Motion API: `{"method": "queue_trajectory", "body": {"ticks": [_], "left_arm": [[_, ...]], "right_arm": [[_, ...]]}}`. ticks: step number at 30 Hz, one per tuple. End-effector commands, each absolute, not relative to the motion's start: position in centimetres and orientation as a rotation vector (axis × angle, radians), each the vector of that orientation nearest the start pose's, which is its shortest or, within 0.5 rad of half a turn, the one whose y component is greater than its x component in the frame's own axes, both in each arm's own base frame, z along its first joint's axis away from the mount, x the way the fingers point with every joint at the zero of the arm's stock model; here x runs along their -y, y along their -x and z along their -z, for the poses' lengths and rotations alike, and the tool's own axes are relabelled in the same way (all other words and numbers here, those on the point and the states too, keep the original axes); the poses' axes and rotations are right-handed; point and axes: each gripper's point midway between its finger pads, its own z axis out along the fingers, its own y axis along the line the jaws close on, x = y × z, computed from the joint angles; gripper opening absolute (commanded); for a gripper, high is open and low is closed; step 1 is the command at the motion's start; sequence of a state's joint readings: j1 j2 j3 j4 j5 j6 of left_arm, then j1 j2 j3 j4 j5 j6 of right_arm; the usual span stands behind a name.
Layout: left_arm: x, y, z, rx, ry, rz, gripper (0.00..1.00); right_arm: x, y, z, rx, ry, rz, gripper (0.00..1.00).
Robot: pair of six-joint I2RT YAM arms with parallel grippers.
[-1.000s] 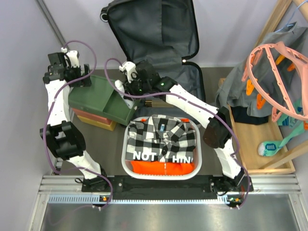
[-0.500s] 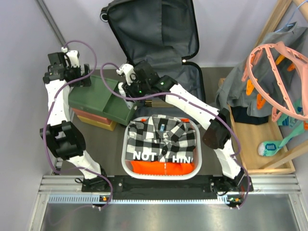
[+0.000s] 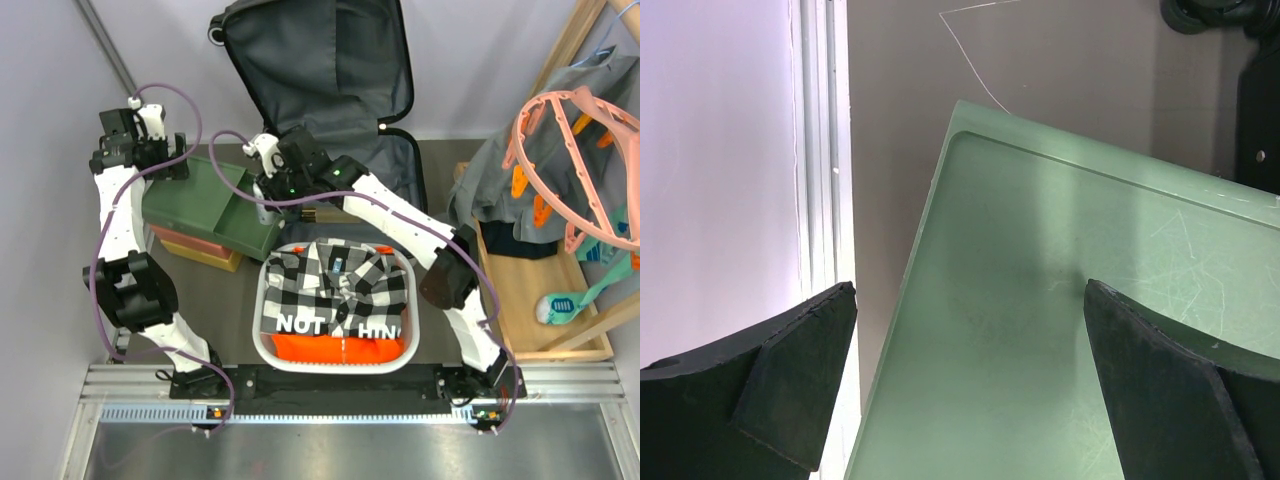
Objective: Open, take out, and arrange the luggage
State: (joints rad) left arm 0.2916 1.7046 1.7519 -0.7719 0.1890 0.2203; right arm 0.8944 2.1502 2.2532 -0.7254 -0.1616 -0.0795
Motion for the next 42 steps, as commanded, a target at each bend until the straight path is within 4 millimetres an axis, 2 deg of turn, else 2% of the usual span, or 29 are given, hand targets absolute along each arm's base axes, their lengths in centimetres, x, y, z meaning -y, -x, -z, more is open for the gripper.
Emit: {"method": "queue_trajectory", "body": {"ticks": [1, 6, 9, 11, 14, 16, 17, 19, 22, 23, 25, 26, 27, 28, 32, 36, 37, 38, 40, 41, 42], "left_arm": [[-11.5, -44.4, -25.6, -2.272, -0.032, -0.097, 0.99], [-11.4, -44.4, -25.3, -2.276, -0.037, -0.089, 0.99], [-11.2, -44.4, -25.3, -2.273, -0.035, -0.079, 0.99], [-11.2, -44.3, -25.3, -2.273, -0.036, -0.079, 0.99], [-11.2, -44.3, -25.3, -2.27, -0.038, -0.083, 0.99], [-11.3, -44.4, -25.3, -2.272, -0.04, -0.086, 0.99], [-11.3, -44.4, -25.3, -2.27, -0.04, -0.085, 0.99], [-11.2, -44.4, -25.4, -2.267, -0.043, -0.084, 0.99], [-11.3, -44.3, -25.4, -2.268, -0.042, -0.09, 0.99], [-11.3, -44.2, -25.5, -2.266, -0.044, -0.093, 0.99], [-11.3, -44.1, -25.4, -2.272, -0.046, -0.097, 0.99], [-11.3, -44.0, -25.5, -2.269, -0.046, -0.1, 0.99], [-11.3, -44.0, -25.4, -2.272, -0.049, -0.1, 0.99], [-11.3, -44.0, -25.4, -2.272, -0.049, -0.1, 0.99], [-11.4, -44.0, -25.5, -2.267, -0.045, -0.1, 0.99], [-11.3, -44.0, -25.6, -2.265, -0.046, -0.094, 0.99], [-11.2, -43.9, -25.5, -2.268, -0.047, -0.092, 0.99], [-11.2, -43.9, -25.5, -2.268, -0.047, -0.092, 0.99], [-11.3, -43.9, -25.5, -2.269, -0.045, -0.097, 0.99], [-11.3, -43.8, -25.5, -2.269, -0.046, -0.1, 0.99], [-11.2, -43.8, -25.5, -2.269, -0.048, -0.099, 0.99]], "right_arm": [[-48.8, -34.1, -26.9, -1.858, 1.096, -0.704, 0.38], [-49.1, -34.6, -29.0, -1.783, 1.077, -0.721, 0.55], [-48.8, -34.6, -31.8, -1.714, 1.049, -0.732, 0.65], [-48.7, -34.5, -33.0, -1.682, 1.035, -0.737, 0.75], [-48.8, -34.2, -34.5, -1.649, 1.009, -0.769, 0.84], [-49.3, -34.7, -33.9, -1.664, 0.989, -0.78, 0.86], [-49.4, -34.7, -34.6, -1.656, 0.979, -0.785, 0.86], [-50.0, -35.2, -33.8, -1.673, 0.98, -0.788, 0.84], [-50.0, -35.4, -32.9, -1.69, 0.987, -0.771, 0.76], [-49.9, -35.3, -32.9, -1.696, 0.988, -0.765, 0.68], [-49.6, -35.3, -32.4, -1.71, 0.995, -0.754, 0.57], [-49.5, -35.1, -32.6, -1.71, 0.999, -0.754, 0.48], [-49.5, -35.0, -32.6, -1.711, 1.004, -0.754, 0.45], [-49.3, -34.9, -32.5, -1.717, 1.006, -0.751, 0.44], [-48.8, -34.9, -31.0, -1.761, 1.02, -0.723, 0.57], [-49.0, -35.2, -29.6, -1.789, 1.038, -0.707, 0.58], [-49.1, -35.1, -29.5, -1.791, 1.041, -0.707, 0.55], [-49.0, -35.2, -29.7, -1.79, 1.036, -0.706, 0.46], [-49.0, -35.2, -29.8, -1.789, 1.028, -0.71, 0.36], [-49.1, -35.1, -30.1, -1.778, 1.033, -0.721, 0.27], [-49.2, -35.0, -30.4, -1.771, 1.034, -0.729, 0.22]]}}
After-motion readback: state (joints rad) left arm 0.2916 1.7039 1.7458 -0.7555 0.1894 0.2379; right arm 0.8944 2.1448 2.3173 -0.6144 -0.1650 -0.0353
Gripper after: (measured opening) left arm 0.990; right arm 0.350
